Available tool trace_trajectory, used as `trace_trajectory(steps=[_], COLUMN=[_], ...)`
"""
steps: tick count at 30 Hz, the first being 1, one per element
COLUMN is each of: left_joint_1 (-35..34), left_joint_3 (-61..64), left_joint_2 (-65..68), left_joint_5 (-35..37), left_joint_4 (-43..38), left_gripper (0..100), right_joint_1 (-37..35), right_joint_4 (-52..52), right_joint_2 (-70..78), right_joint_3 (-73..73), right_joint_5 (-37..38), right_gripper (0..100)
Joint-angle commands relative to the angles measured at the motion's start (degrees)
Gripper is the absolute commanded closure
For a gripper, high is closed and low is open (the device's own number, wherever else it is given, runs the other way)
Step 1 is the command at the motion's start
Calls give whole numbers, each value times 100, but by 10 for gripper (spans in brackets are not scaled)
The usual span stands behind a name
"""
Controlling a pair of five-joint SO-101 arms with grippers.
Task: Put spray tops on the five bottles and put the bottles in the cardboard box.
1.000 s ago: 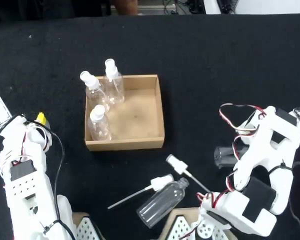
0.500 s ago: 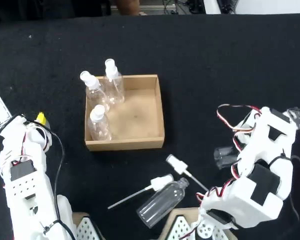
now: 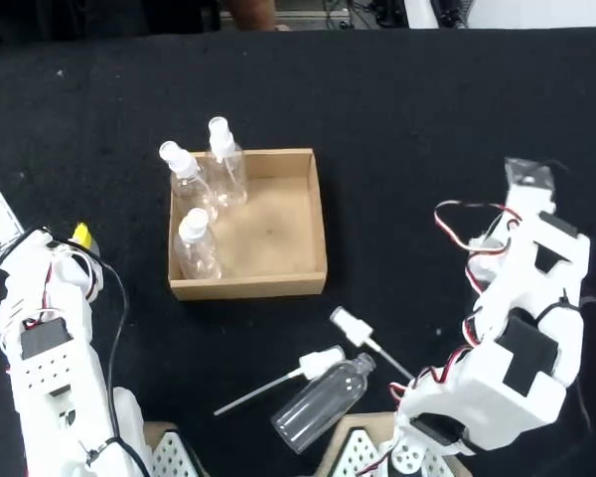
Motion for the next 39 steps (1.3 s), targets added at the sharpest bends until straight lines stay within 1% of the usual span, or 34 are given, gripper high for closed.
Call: trace_trajectory(steps=[1, 3, 4, 5, 6, 8, 11, 13, 15, 16, 19, 21, 23, 27, 30, 37, 39], left_joint_1=[-40, -40, -40, -40, -31, -4, -22, -31, -13, -13, -31, -40, -40, -40, -40, -40, -40], left_joint_3=[-110, -110, -110, -110, -110, -110, -48, -48, -48, -48, -48, -48, -48, -40, -40, -40, -40], left_joint_2=[-123, -123, -123, -123, -123, -123, -123, -123, -123, -123, -123, -123, -123, -123, -123, -123, -123], left_joint_5=[-35, -35, -35, -35, -35, -35, -35, -35, -35, -35, -35, -35, -35, -35, -35, -35, -35], left_joint_4=[9, 9, 9, 9, 9, -18, -255, -281, -281, -281, -273, -273, -273, -273, -273, -273, -273], left_gripper=[809, 809, 809, 809, 809, 809, 809, 809, 809, 809, 809, 809, 809, 809, 809, 809, 809], right_joint_1=[70, 185, 220, 264, 264, 264, 255, 255, 246, 211, 79, 0, -35, -44, 0, 88, 114], right_joint_4=[-26, 185, 316, 448, 527, 677, 1064, 1424, 1767, 1925, 2382, 2620, 2629, 2286, 2040, 1574, 1609], right_joint_2=[-4, -4, -31, -40, -48, -48, -31, 4, 13, 22, 22, 22, 31, 66, 312, 1253, 1341], right_joint_3=[-391, -409, -409, -409, -418, -558, -901, -1244, -1481, -1587, -1912, -2123, -2229, -2229, -2273, -2290, -2466], right_joint_5=[2189, 3235, 3640, 3851, 3895, 3719, 2901, 2505, 2365, 2365, 2163, 1820, 1574, 1591, 2031, 2013, 1793], right_gripper=[821, 819, 818, 818, 818, 818, 805, 743, 671, 658, 686, 694, 694, 694, 694, 698, 702])
